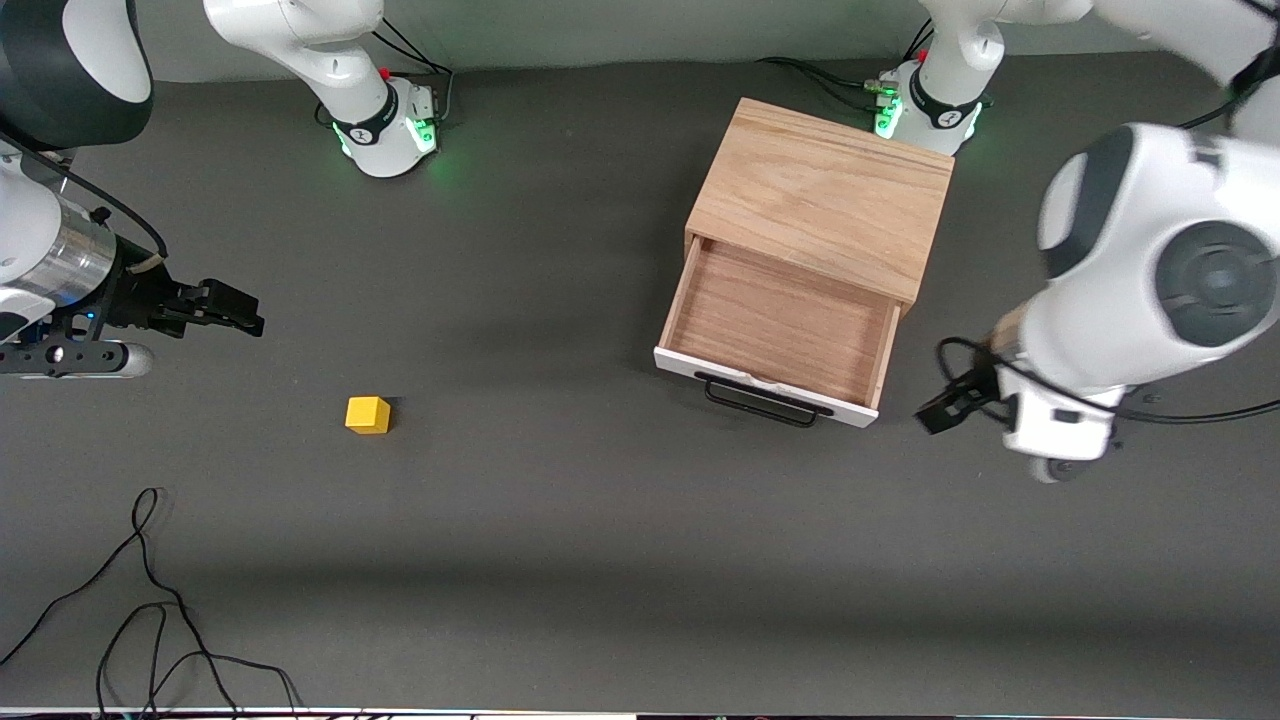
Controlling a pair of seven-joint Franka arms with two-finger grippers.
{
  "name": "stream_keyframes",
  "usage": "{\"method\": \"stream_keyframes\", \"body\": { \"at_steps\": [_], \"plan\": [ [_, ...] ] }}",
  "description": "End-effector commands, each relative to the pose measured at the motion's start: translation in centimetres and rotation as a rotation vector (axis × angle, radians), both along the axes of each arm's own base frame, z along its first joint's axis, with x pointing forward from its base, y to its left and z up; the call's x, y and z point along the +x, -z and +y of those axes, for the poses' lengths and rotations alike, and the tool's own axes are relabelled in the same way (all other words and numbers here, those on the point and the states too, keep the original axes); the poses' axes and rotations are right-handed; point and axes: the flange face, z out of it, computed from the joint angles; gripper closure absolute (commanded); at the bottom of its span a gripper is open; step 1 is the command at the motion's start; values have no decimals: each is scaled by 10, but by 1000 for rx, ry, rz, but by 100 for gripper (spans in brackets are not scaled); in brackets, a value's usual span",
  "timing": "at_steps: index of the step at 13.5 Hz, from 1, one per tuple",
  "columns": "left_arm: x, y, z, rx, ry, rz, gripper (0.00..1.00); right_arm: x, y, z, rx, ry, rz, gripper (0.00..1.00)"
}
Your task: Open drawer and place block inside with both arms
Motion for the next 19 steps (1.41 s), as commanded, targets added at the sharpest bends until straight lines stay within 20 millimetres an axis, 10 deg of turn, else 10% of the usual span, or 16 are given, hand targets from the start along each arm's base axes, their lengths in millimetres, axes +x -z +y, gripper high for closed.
{"method": "stream_keyframes", "body": {
  "at_steps": [1, 7, 19],
  "plan": [
    [-23, -26, 56, -37, 135, 33, 0, -3, -6, 0, 3, 19, -5, 0],
    [-49, -45, 108, -67, 285, 35, 0, -3, -6, -6, 2, 29, -5, 0],
    [-74, -57, 117, -71, 504, -77, 0, -2, -4, -6, 0, 29, -2, 0]
  ]
}}
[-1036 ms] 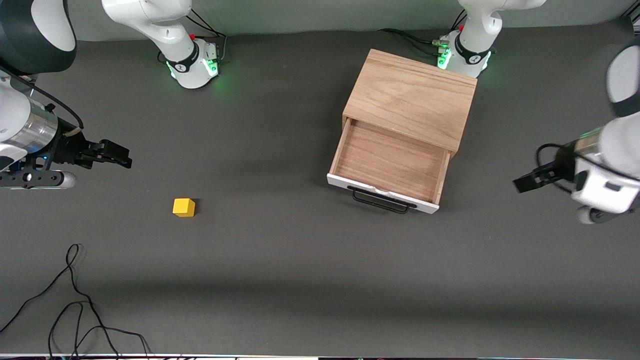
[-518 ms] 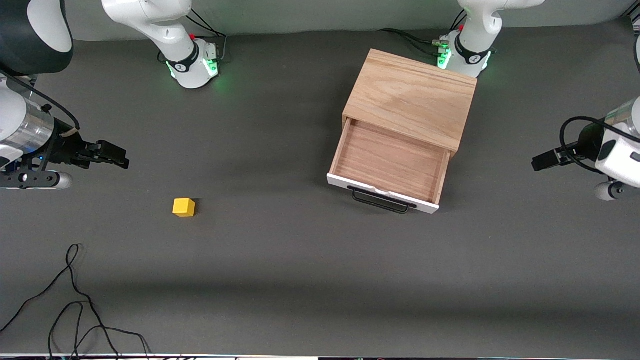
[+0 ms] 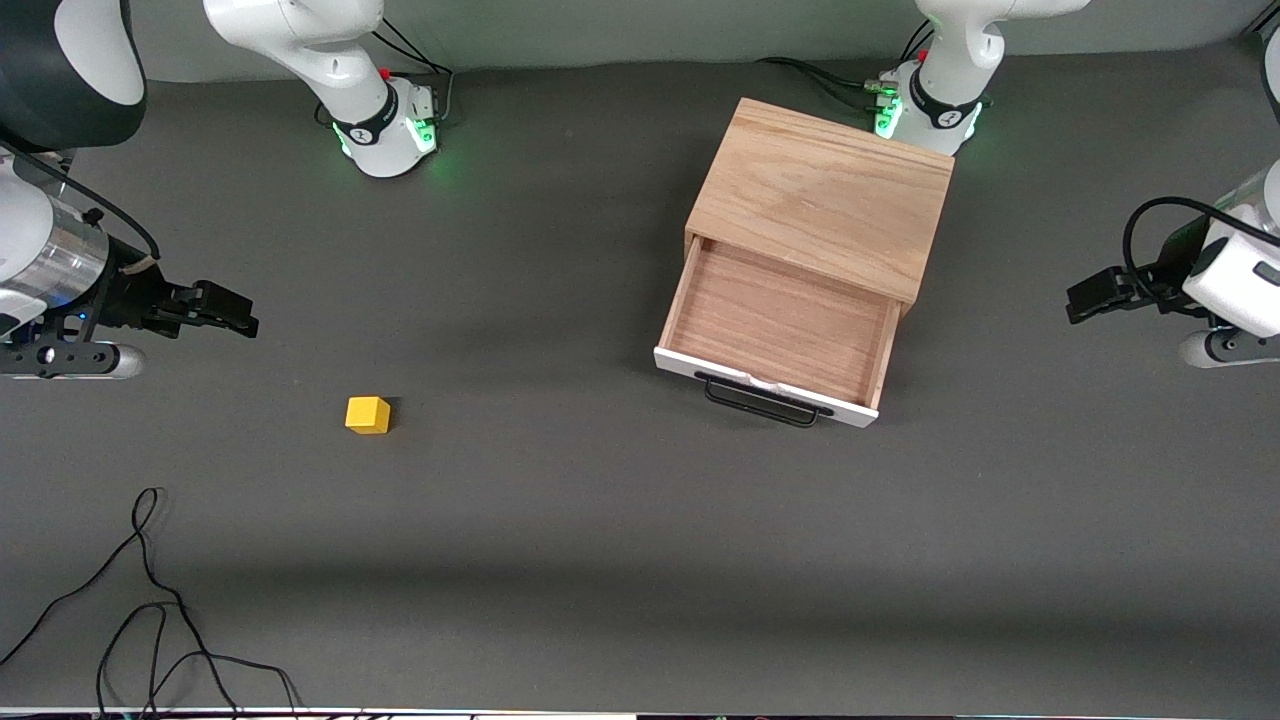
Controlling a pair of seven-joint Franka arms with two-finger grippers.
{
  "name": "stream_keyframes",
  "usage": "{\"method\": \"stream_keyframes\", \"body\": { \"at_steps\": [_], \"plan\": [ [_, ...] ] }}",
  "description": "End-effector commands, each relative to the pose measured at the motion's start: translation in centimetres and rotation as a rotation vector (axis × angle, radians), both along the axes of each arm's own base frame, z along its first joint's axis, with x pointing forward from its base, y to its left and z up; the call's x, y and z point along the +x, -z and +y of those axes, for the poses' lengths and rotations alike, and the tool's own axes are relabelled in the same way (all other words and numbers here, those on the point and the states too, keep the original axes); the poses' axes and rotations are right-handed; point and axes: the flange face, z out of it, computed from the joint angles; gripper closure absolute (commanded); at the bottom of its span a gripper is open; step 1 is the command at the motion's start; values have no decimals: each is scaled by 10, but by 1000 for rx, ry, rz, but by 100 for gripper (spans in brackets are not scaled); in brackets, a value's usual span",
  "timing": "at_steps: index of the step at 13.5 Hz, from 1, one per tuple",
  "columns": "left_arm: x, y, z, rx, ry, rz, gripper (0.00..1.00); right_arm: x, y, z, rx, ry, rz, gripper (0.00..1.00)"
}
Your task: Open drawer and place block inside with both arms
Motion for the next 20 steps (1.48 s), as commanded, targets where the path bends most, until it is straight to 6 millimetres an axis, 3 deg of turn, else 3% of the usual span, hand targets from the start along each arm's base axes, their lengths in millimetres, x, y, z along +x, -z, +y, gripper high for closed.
{"method": "stream_keyframes", "body": {
  "at_steps": [1, 20],
  "plan": [
    [-8, -6, 2, -15, 78, -13, 0, -2, -4, 0, 1, 19, -2, 0],
    [-9, -6, 5, -6, 110, -5, 0, -2, -3, 0, 1, 19, -2, 0]
  ]
}}
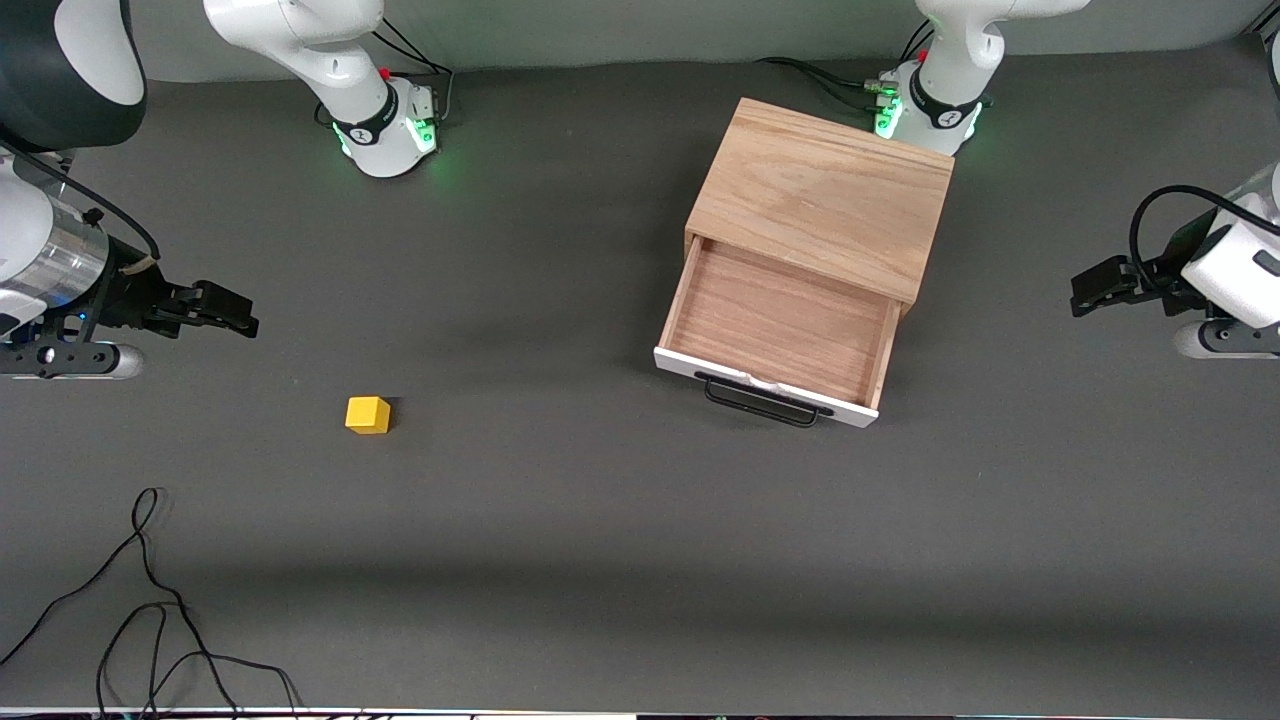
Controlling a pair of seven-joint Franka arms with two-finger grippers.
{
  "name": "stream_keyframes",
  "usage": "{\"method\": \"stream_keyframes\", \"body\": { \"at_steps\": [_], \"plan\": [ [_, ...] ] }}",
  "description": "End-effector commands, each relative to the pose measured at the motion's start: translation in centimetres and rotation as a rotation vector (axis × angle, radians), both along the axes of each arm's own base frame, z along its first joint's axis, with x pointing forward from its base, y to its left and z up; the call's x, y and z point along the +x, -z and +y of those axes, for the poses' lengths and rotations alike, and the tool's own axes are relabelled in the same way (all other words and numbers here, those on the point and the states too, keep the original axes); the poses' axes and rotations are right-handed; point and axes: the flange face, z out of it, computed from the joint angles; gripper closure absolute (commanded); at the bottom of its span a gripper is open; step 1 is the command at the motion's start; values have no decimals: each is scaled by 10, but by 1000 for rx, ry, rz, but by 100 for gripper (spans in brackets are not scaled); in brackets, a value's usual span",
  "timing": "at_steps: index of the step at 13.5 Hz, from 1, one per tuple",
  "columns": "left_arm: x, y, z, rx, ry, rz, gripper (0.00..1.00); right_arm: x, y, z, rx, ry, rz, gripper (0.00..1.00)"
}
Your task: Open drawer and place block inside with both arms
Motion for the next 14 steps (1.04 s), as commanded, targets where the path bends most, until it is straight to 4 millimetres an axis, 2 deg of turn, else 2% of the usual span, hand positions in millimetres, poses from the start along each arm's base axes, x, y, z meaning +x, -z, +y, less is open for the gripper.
{"method": "stream_keyframes", "body": {
  "at_steps": [1, 14],
  "plan": [
    [-8, -5, 4, 2, 16, -6, 0, -2, -3, 0, 1, 19, -2, 0],
    [-3, -2, 2, 9, 32, -15, 0, 0, -2, -4, 0, 25, -2, 0]
  ]
}}
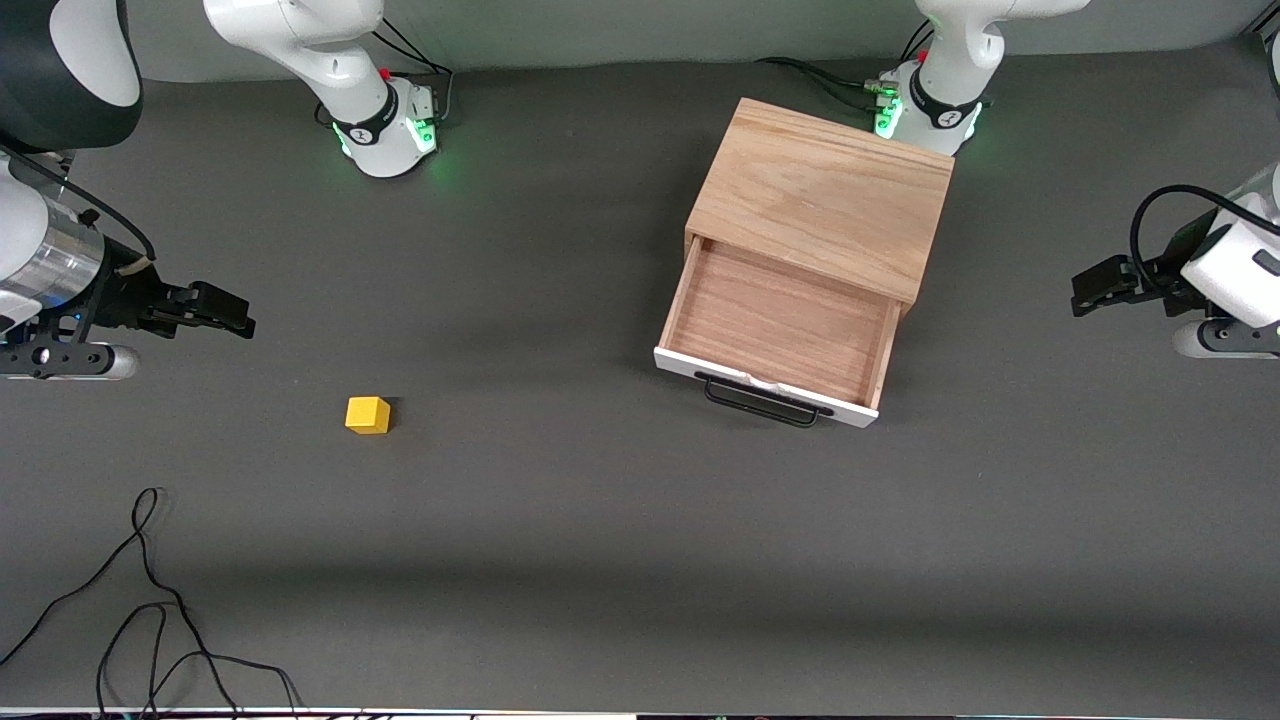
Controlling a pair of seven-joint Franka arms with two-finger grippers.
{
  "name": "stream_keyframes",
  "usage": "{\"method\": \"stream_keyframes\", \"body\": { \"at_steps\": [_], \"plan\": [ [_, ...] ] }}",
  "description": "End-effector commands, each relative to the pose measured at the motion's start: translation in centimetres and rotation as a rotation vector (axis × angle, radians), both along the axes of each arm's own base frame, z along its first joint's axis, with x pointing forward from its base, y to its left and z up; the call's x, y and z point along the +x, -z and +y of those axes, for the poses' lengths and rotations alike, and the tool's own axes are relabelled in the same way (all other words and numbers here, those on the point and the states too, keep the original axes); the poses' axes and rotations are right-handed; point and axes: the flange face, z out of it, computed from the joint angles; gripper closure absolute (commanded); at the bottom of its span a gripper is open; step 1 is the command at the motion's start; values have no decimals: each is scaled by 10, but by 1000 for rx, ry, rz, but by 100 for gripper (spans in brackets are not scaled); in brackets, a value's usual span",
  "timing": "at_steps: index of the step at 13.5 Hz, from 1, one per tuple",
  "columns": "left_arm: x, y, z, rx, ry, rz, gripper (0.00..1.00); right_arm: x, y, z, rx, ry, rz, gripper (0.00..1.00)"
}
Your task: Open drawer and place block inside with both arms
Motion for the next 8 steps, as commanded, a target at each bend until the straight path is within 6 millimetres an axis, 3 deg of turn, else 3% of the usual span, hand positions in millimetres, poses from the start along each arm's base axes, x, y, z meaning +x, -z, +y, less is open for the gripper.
{"method": "stream_keyframes", "body": {
  "at_steps": [1, 8],
  "plan": [
    [-3, -2, 2, 6, 20, -16, 0, -1, -2, 0, 1, 18, -2, 0],
    [0, -2, 2, 7, 20, -21, 0, 1, 2, -2, 0, 21, 1, 0]
  ]
}}
